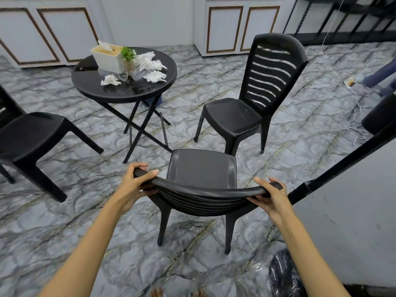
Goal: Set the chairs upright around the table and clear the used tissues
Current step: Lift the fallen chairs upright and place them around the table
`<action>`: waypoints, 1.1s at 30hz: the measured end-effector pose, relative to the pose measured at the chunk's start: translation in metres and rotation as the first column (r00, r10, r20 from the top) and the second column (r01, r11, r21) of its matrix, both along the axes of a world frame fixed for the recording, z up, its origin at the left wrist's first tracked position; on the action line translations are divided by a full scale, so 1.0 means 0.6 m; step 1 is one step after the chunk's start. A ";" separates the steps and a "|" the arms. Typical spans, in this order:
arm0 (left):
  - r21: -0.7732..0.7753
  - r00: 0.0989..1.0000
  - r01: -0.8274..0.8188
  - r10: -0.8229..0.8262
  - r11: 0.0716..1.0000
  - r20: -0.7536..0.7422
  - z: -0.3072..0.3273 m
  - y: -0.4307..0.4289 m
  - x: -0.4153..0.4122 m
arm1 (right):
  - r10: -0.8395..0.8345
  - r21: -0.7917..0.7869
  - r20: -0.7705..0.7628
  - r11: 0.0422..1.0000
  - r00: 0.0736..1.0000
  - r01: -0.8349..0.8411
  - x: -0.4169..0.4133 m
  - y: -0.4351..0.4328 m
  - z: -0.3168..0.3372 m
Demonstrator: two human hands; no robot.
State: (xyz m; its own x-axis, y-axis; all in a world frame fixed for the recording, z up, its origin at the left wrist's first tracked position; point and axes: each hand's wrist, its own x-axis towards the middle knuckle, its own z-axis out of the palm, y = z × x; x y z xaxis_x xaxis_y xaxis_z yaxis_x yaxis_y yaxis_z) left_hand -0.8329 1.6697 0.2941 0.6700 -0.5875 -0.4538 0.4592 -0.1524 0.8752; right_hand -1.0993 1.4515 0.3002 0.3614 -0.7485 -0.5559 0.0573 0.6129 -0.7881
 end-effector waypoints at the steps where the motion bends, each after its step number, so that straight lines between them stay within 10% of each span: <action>1: -0.012 1.000 0.024 -0.023 1.000 0.007 0.000 0.004 0.002 | 0.008 -0.006 0.004 1.000 1.000 -0.008 -0.001 -0.001 -0.003; 17: -0.121 0.991 0.130 -0.126 0.984 0.042 -0.011 0.043 0.037 | 0.125 -0.030 0.168 0.992 0.978 -0.121 0.005 -0.007 -0.011; 33: -0.114 0.983 -0.132 0.145 0.985 0.111 0.006 0.213 0.193 | 0.396 -0.019 0.172 0.917 0.902 -0.399 0.290 0.042 -0.008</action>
